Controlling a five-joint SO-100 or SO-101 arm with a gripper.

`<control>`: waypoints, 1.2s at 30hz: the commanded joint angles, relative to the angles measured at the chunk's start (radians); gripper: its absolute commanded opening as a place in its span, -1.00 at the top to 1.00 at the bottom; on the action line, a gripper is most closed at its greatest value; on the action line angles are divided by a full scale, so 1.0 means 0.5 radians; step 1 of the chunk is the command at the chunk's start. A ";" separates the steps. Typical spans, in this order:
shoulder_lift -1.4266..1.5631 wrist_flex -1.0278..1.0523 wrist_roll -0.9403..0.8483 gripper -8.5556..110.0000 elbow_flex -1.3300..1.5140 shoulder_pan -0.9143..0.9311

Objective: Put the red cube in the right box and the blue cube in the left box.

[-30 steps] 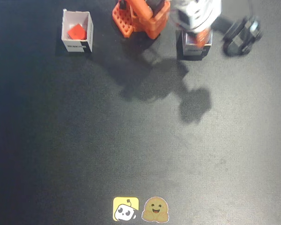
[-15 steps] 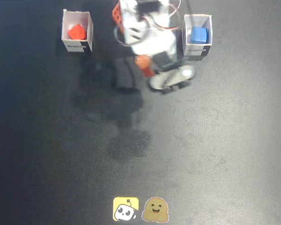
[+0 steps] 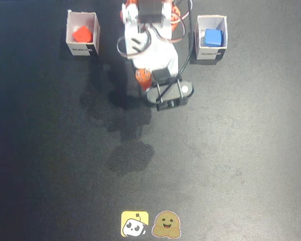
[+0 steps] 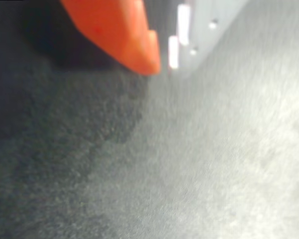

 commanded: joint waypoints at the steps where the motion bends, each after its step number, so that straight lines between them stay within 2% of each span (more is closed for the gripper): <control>1: 0.015 -0.104 0.040 0.86 0.058 0.003; 7: 0.215 -0.052 0.089 0.86 0.245 0.006; 9: 0.494 0.074 0.120 0.86 0.377 0.003; 12: 1.132 0.488 0.067 0.85 0.463 -0.012; 22: 1.126 0.482 -0.046 0.85 0.463 0.067; 31: 1.135 0.503 0.350 0.85 0.466 0.071; 36: 1.135 0.503 0.371 0.85 0.466 0.064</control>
